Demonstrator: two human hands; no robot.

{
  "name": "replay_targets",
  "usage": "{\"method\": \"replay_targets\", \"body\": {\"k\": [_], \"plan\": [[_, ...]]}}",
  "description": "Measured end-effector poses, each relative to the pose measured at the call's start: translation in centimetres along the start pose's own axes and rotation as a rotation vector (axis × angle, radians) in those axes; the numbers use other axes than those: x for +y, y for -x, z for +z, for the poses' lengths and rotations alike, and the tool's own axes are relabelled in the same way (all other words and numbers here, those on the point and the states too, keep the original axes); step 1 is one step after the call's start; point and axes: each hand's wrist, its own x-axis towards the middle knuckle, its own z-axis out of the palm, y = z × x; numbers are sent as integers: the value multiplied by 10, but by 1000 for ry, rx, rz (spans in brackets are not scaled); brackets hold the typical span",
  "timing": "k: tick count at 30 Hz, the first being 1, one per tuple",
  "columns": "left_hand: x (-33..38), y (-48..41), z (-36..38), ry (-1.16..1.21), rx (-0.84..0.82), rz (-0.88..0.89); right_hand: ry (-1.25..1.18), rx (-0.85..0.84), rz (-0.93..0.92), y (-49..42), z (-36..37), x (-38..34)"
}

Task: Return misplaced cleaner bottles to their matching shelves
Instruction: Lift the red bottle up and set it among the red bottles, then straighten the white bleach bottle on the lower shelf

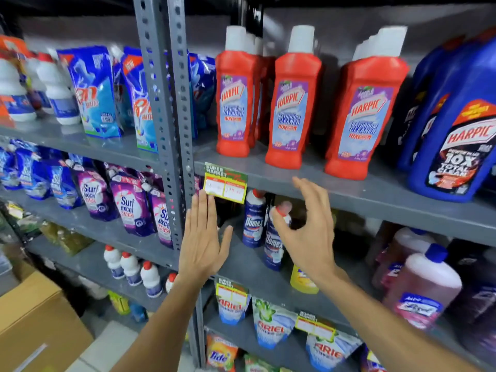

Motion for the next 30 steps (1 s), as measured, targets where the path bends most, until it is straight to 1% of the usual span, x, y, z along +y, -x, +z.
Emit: {"method": "replay_targets", "body": {"k": [2, 3, 6, 9, 12, 14, 17, 22, 25, 27, 30], "plan": [[-11, 27, 20, 2, -80, -28, -11, -68, 37, 25, 10, 12], [-17, 39, 31, -1, -130, -42, -41, -118, 90, 35, 17, 19], [-38, 69, 62, -27, -328, -67, -102, -261, 326, 59, 39, 45], [-55, 84, 90, -40, -533, -63, -17, -370, 518, 75, 61, 79], [-67, 89, 111, -35, -644, -56, 43, -471, 712, 88, 86, 109], [-72, 90, 122, -55, -687, -63, 51, -461, 801, 94, 102, 126], [-77, 93, 137, -88, -717, -60, 61, -368, 918, 97, 121, 149], [-90, 96, 156, -116, -722, -62, 53, -201, 896, 101, 142, 176], [-94, 100, 161, -130, -662, -47, 115, -145, 879, 101, 148, 183], [-95, 104, 163, -147, -608, -37, 162, -147, 832, 103, 148, 184], [-93, 110, 165, -168, -558, -41, 132, -235, 738, 110, 147, 180]]}}
